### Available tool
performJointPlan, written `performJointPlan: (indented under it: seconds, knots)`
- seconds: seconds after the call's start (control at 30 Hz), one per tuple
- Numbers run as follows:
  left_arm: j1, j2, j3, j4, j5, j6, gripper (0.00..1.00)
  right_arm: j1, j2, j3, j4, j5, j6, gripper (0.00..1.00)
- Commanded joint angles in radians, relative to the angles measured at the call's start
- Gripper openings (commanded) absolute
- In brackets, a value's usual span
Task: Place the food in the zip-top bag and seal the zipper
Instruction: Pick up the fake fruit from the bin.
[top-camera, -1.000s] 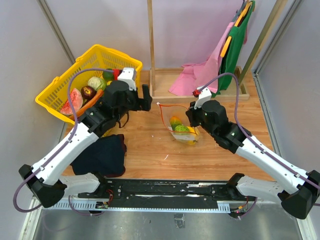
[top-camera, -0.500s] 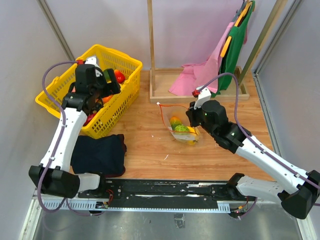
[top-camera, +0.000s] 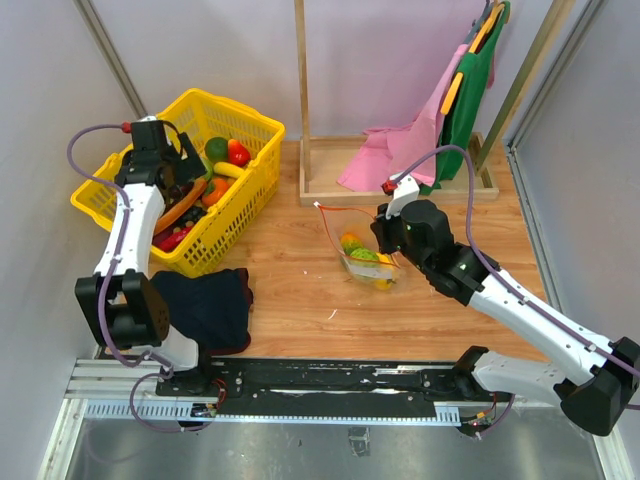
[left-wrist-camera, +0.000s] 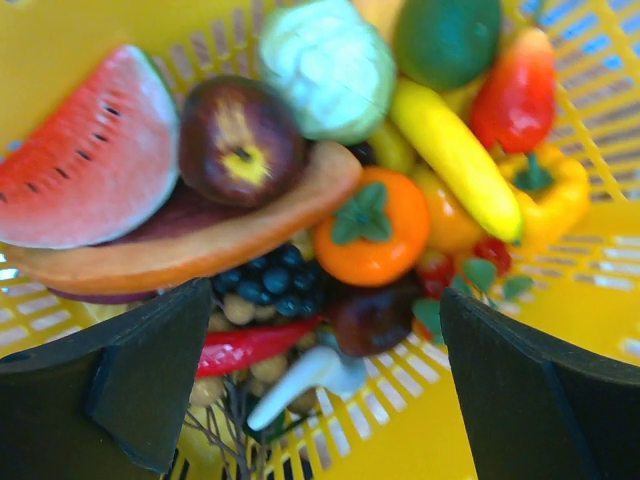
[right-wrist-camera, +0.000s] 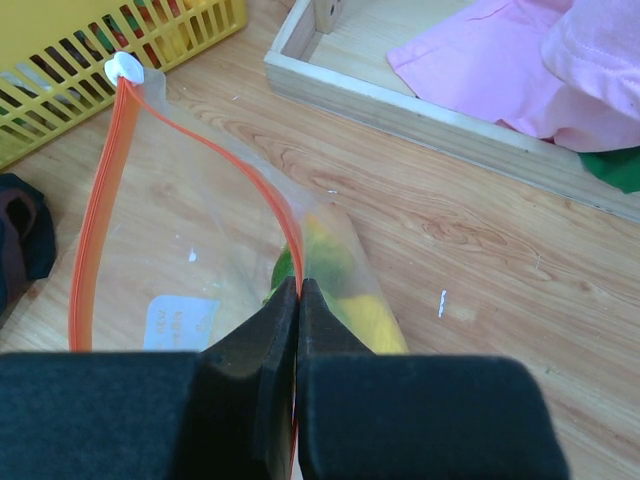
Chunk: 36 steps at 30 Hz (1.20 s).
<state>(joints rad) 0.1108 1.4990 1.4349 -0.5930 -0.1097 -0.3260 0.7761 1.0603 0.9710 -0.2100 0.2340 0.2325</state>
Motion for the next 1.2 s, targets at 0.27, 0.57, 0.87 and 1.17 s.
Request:
performJointPlan:
  seconds: [0.27,0.57,0.87,1.17]
  knots:
    - [0.061,0.228,0.154,0.083,-0.259,0.038,0.98,-0.022,0.007,0.009,0.027,-0.028,-0.032,0.01]
    - [0.068,0.403,0.217,0.097,-0.261,0.060,0.91,-0.022,0.013,0.006,0.029,-0.033,-0.041,0.01]
    - [0.072,0.491,0.234,0.127,-0.223,0.081,0.85,-0.022,0.027,0.011,0.029,-0.041,-0.042,0.01]
    - [0.073,0.459,0.229,0.120,-0.188,0.094,0.57,-0.023,0.031,0.014,0.027,-0.042,-0.043,0.01]
